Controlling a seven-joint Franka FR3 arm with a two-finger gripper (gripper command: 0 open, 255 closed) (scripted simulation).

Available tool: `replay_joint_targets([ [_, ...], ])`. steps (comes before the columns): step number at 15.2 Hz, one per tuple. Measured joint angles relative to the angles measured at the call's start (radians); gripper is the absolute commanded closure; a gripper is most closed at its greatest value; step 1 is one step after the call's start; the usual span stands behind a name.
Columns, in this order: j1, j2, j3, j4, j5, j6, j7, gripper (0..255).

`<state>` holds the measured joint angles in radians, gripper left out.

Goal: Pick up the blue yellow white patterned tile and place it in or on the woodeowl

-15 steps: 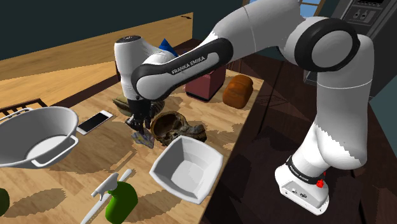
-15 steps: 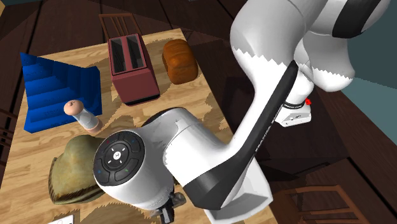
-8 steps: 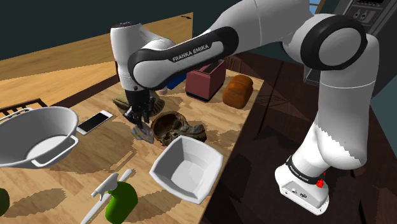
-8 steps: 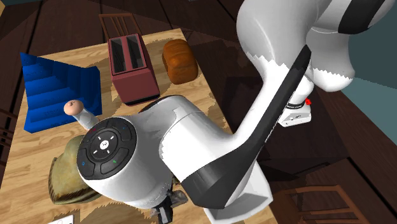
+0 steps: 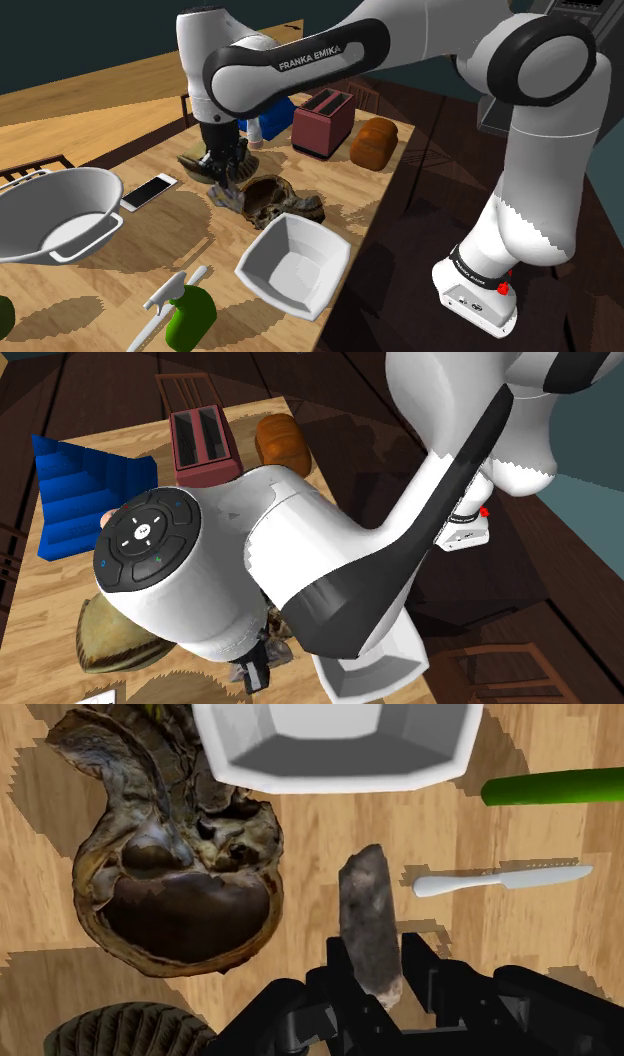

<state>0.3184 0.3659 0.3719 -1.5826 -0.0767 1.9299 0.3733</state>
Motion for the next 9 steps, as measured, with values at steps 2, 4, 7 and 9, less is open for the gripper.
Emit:
replay_joint_targets([
  [2,-0.034,-0.073,-0.001,-0.084,0.027,0.014,-0.035,255],
  [4,-0.068,-0.131,-0.008,-0.146,0.05,0.021,-0.079,255],
  [7,-0.115,-0.22,-0.025,-0.23,0.086,0.018,-0.15,255],
  [9,-0.141,-0.287,-0.039,-0.294,0.111,0.017,-0.196,255],
])
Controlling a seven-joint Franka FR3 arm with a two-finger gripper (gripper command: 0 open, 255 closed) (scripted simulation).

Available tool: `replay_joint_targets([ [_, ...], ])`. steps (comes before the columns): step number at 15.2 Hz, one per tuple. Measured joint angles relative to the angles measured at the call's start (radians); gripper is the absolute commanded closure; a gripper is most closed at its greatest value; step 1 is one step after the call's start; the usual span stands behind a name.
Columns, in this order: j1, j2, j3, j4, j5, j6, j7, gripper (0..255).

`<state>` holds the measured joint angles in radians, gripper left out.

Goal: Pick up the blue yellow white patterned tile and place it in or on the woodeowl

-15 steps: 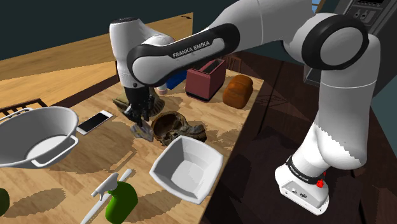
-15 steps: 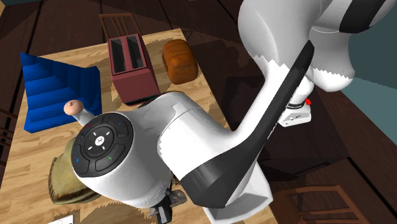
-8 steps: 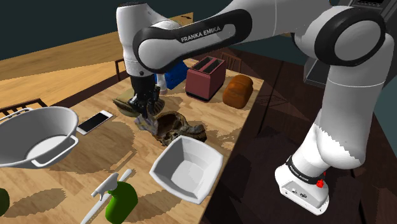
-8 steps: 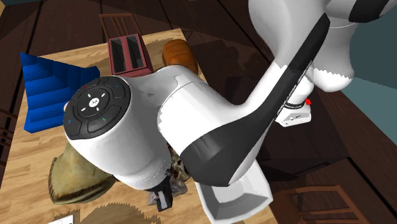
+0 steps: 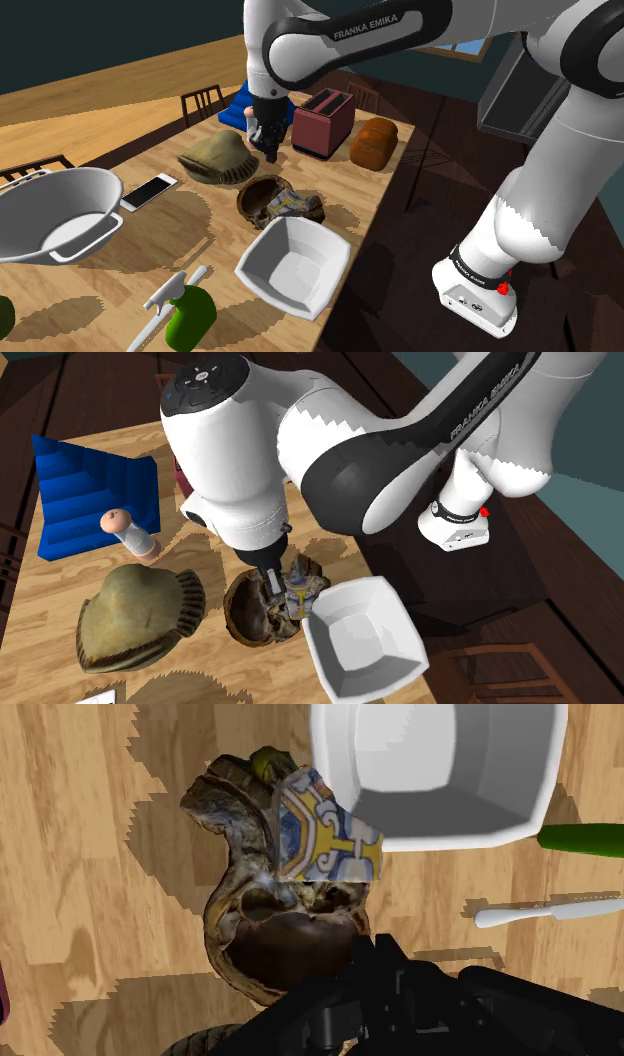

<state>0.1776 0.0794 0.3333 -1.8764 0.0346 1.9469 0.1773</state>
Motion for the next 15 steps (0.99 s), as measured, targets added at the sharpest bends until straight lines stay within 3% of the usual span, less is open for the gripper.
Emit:
replay_joint_targets([
  [1,-0.012,-0.03,-0.008,-0.029,0.011,0.0,-0.024,255],
  [2,-0.013,-0.031,-0.009,-0.029,0.011,0.0,-0.025,0],
  [3,-0.012,-0.03,-0.009,-0.029,0.011,0.0,-0.024,0],
  [5,-0.022,-0.011,-0.012,-0.046,0.041,0.028,-0.134,0],
  [10,-0.072,0.084,-0.011,-0.084,0.145,0.093,-0.617,0],
  [13,-0.103,0.191,0.004,-0.057,0.172,0.103,-0.897,0],
  [15,-0.113,0.234,0.018,-0.048,0.178,0.106,-1.012,0],
])
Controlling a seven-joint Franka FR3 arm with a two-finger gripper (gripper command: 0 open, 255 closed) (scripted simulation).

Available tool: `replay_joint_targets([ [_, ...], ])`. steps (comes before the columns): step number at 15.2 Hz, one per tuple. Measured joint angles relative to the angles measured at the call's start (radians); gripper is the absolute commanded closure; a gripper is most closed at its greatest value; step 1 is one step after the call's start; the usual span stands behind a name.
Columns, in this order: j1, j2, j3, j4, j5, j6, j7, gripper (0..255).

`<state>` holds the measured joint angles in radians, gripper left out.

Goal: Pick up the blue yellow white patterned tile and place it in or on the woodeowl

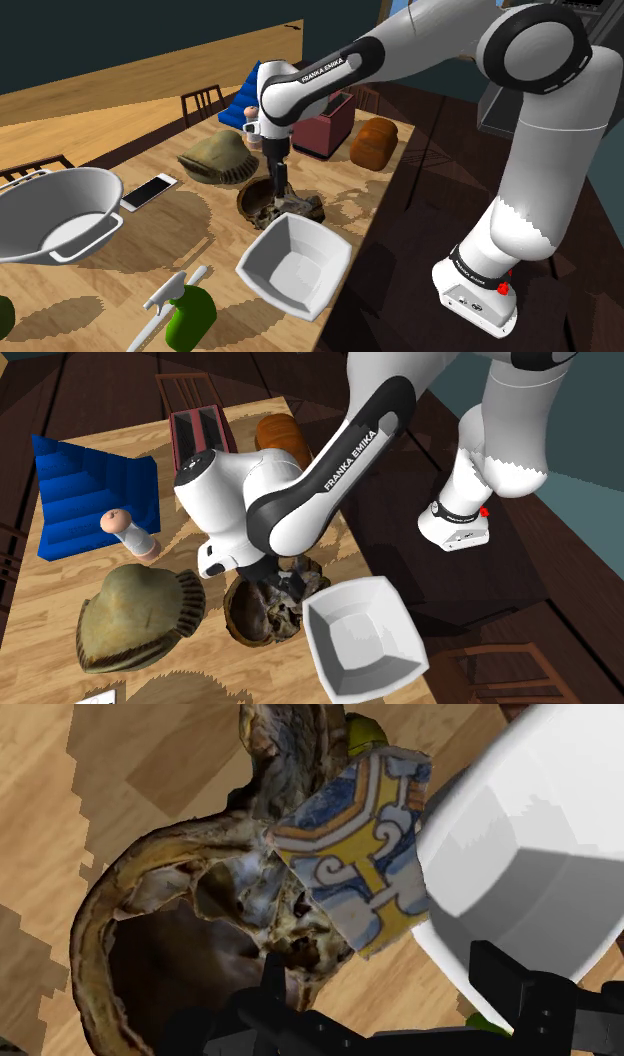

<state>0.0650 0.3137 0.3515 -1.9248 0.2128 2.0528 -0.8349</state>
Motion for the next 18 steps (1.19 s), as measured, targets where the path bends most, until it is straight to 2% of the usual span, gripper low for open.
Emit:
replay_joint_targets([
  [7,0.009,0.048,0.008,-0.039,0.0,0.077,-0.043,0],
  [13,0.01,0.055,0.008,-0.043,-0.001,0.088,-0.043,0],
  [14,0.01,0.055,0.008,-0.043,-0.001,0.088,-0.043,255],
  [18,0.01,0.055,0.008,-0.043,0.0,0.088,-0.043,255],
])
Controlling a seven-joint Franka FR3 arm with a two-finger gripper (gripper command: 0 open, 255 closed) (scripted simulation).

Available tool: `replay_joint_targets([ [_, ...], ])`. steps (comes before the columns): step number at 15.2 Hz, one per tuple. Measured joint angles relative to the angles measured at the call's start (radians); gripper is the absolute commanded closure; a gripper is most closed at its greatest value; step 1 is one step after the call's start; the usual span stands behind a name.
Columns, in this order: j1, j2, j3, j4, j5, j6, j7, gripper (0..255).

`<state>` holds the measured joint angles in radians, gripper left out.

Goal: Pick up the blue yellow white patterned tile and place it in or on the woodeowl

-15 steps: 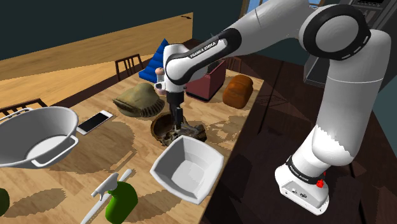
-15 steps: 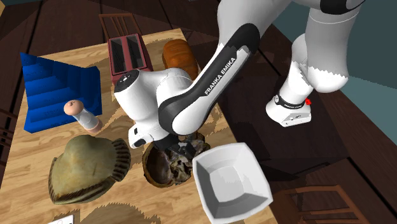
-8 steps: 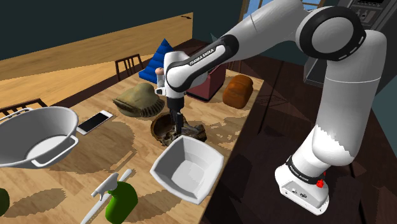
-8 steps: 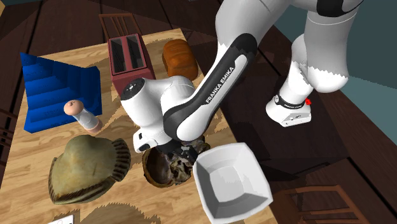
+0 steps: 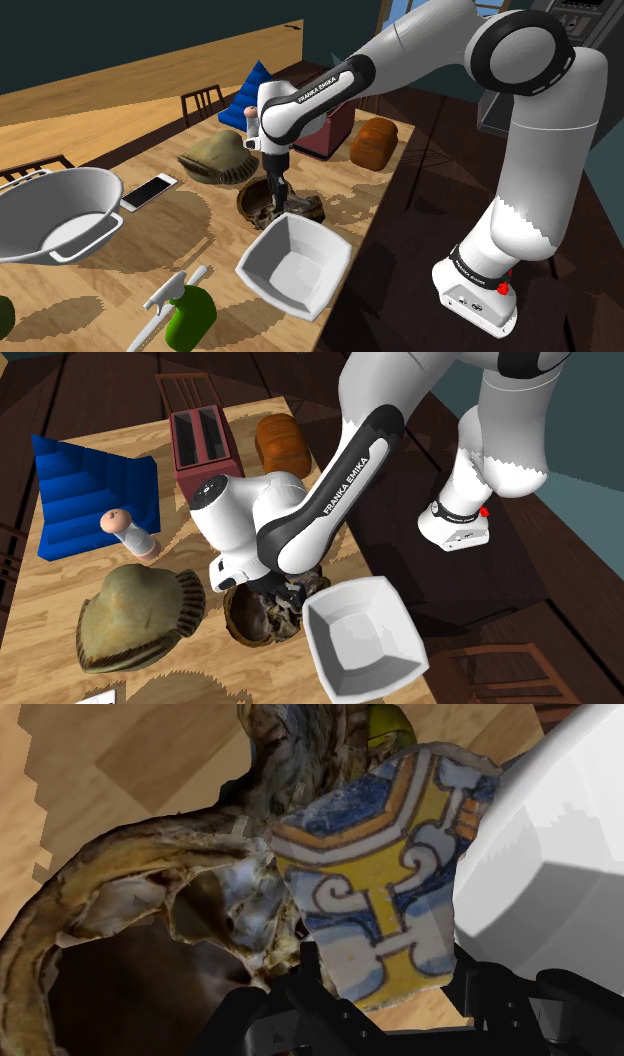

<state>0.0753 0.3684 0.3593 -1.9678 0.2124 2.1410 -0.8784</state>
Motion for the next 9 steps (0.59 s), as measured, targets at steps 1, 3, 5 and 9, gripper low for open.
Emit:
replay_joint_targets([
  [1,0.0,0.0,0.0,0.0,0.0,0.0,0.0,255],
  [3,0.0,0.0,0.0,0.0,0.0,0.0,0.0,255],
  [5,0.0,0.0,0.0,0.0,0.0,0.0,0.0,255],
  [9,-0.001,-0.018,0.002,0.007,0.003,-0.023,0.005,255],
])
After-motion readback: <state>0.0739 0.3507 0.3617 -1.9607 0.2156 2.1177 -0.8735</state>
